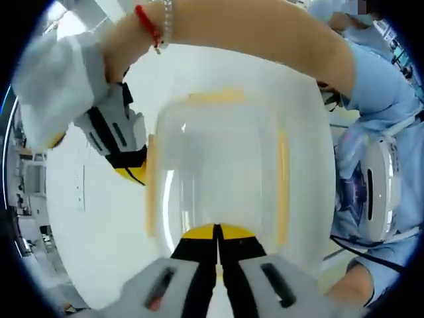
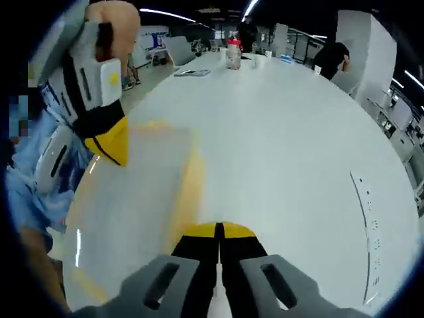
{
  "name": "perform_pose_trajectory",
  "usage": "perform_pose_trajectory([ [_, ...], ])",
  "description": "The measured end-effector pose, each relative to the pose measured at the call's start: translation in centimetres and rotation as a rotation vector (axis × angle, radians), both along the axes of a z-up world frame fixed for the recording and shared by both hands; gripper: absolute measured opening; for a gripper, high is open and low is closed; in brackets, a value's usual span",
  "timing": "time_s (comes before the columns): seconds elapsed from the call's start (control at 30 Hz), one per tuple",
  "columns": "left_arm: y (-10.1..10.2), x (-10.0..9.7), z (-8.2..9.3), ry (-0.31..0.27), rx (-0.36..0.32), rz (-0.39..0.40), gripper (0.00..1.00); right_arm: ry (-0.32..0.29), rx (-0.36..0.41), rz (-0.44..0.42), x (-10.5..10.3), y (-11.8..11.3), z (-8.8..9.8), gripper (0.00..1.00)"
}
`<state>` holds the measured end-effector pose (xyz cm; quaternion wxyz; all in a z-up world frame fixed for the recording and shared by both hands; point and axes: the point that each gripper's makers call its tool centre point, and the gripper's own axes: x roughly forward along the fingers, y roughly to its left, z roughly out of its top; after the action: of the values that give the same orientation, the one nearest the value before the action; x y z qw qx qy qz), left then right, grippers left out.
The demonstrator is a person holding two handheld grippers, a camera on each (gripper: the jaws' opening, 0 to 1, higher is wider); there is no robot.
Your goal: Snap each plastic latch of the storage box into its locked position after aligning the lid with the box until every specified latch is closed and the lid sits flush.
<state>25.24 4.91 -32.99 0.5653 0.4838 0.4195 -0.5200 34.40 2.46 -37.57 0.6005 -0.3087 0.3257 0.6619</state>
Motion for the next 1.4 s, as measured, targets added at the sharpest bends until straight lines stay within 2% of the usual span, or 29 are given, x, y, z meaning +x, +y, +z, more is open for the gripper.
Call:
perform_pose_trajectory([
  [0.03, 0.0, 0.0, 0.0, 0.005, -0.009, 0.006, 0.0, 0.028, 0.064, 0.004, -0.1, 1.0, 0.4, 0.0],
  [0.07, 0.0, 0.0, 0.0, 0.01, -0.016, 0.013, 0.0, 0.029, 0.052, 0.005, -0.1, 0.8, 0.2, 0.0],
  [0.3, -0.1, -0.2, 0.1, 0.013, -0.023, 0.024, 0.0, 0.154, 0.085, -0.05, -0.8, 0.8, 0.4, 0.0],
  [0.4, -0.1, -0.3, 0.1, 0.012, -0.02, 0.026, 0.0, 0.219, 0.15, -0.128, -0.9, 0.9, 0.5, 0.0],
  [0.47, -0.1, -0.3, 0.2, 0.016, -0.034, 0.034, 0.0, 0.214, 0.186, -0.148, -0.7, 0.9, 0.6, 0.0],
  [0.53, -0.1, -0.4, 0.2, 0.019, -0.047, 0.043, 0.0, 0.16, 0.188, -0.153, -0.5, 0.2, 0.2, 0.0],
  [0.6, -0.2, -0.7, 0.2, 0.01, -0.058, 0.039, 0.0, 0.133, 0.197, -0.189, -0.2, -0.1, 0.0, 0.0],
  [0.63, -0.2, -0.7, 0.3, -0.004, -0.063, 0.025, 0.0, 0.105, 0.219, -0.199, -0.1, -0.1, 0.1, 0.0],
  [0.77, -0.3, -0.9, 0.5, -0.071, -0.076, -0.042, 0.0, 0.053, 0.316, -0.215, -0.3, -0.1, 1.6, 0.01],
  [0.83, -0.4, -1.0, 0.6, -0.104, -0.076, -0.07, 0.0, -0.009, 0.331, -0.258, 0.3, -0.7, 2.3, 0.08],
  [0.93, -0.4, -1.0, 0.8, -0.118, -0.102, -0.083, 0.0, -0.102, 0.317, -0.28, 0.4, -1.5, 2.2, 0.08],
  [1.03, -0.4, -1.0, 0.9, -0.113, -0.15, -0.098, 0.0, -0.18, 0.271, -0.346, 1.2, -2.8, 1.7, 0.09],
  [1.07, -0.4, -1.0, 1.0, -0.111, -0.176, -0.1, 0.0, -0.213, 0.29, -0.371, 1.6, -3.0, 2.1, 0.1],
  [1.13, -0.4, -1.1, 1.1, -0.102, -0.233, -0.106, 0.0, -0.298, 0.269, -0.44, 2.6, -4.4, 2.6, 0.12],
  [1.2, -0.4, -1.1, 1.2, -0.086, -0.297, -0.126, 0.01, -0.354, 0.299, -0.485, 3.1, -4.9, 3.7, 0.14],
  [1.27, 0.0, -0.9, 1.4, -0.061, -0.352, -0.09, 0.07, -0.403, 0.336, -0.509, 3.0, -5.1, 5.0, 0.15],
  [1.3, 0.2, -0.8, 1.5, -0.044, -0.378, -0.068, 0.09, -0.414, 0.347, -0.52, 3.0, -5.1, 5.4, 0.16],
  [1.33, 0.2, -0.4, 1.9, -0.048, -0.432, -0.053, 0.1, -0.418, 0.359, -0.551, 2.7, -5.1, 5.8, 0.16],
  [1.4, 0.3, 0.4, 2.8, -0.082, -0.508, -0.012, 0.1, -0.426, 0.346, -0.544, 1.8, -4.7, 6.0, 0.17],
])
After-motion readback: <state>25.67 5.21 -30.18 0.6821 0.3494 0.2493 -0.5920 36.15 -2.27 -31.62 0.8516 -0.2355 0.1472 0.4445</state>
